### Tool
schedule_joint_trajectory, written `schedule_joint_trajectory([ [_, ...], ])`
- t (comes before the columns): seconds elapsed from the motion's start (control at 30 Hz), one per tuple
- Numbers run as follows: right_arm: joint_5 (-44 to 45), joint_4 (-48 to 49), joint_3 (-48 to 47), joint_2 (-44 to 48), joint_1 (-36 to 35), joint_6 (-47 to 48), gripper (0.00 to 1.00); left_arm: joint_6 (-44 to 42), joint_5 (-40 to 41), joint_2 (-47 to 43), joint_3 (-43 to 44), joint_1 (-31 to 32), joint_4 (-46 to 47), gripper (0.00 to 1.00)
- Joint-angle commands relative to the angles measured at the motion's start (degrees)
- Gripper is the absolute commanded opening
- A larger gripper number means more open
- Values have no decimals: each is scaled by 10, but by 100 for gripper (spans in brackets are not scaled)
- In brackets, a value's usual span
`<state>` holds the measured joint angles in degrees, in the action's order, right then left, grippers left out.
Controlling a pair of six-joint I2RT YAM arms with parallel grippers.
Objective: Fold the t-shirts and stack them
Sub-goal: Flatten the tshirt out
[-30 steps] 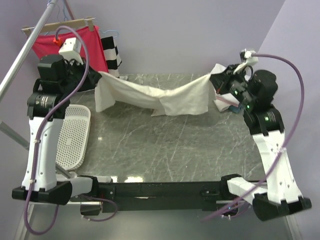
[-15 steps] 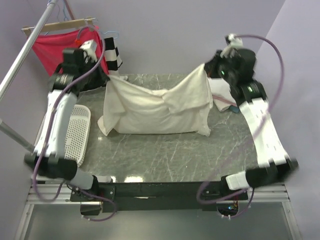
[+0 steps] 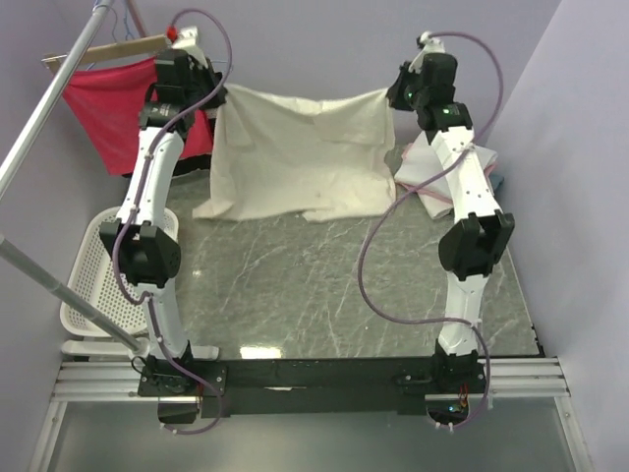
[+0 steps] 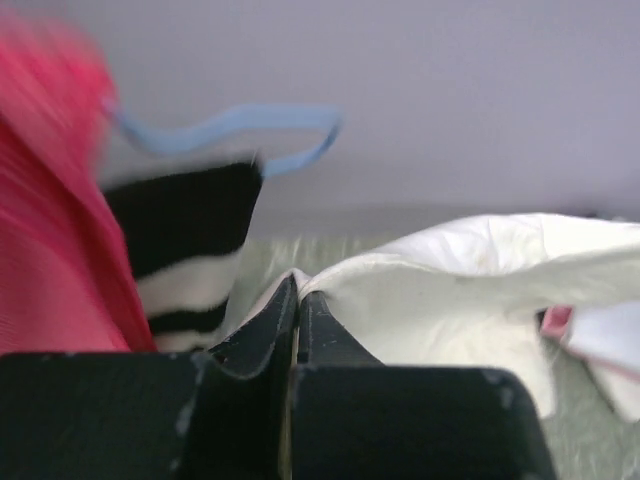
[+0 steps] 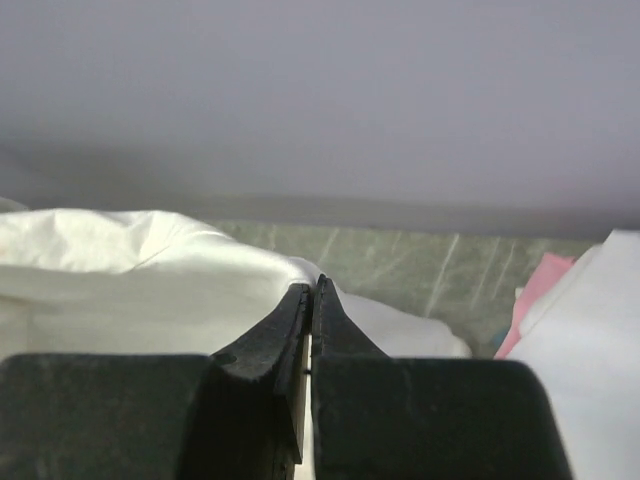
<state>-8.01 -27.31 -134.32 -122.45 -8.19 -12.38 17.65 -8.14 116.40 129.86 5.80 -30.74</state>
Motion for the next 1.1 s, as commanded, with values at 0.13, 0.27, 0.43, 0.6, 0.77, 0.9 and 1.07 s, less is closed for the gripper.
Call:
schedule_joint_trajectory([
  [0.13, -34, 177, 55, 221, 3, 38, 0, -32, -53, -215, -28, 0, 226, 2],
  [0.27, -30, 173, 249, 323, -10, 37, 0, -2, -39, -380, -285, 5, 285, 2],
  [0.43, 4, 244, 535, 432, -19, 5, 0, 14, 17, -520, -549, 36, 334, 1],
  [0.6, 33, 239, 757, 545, -56, -25, 0, 34, 33, -608, -697, 75, 223, 1],
  [0.77, 91, 152, 883, 688, -125, -51, 0, 98, 67, -698, -748, 109, 79, 1],
  [0.9, 102, 45, 921, 772, -175, -108, 0, 148, 32, -710, -751, 115, -52, 1],
  [1.07, 82, -44, 942, 830, -198, -181, 0, 204, -20, -706, -771, 137, -140, 1],
])
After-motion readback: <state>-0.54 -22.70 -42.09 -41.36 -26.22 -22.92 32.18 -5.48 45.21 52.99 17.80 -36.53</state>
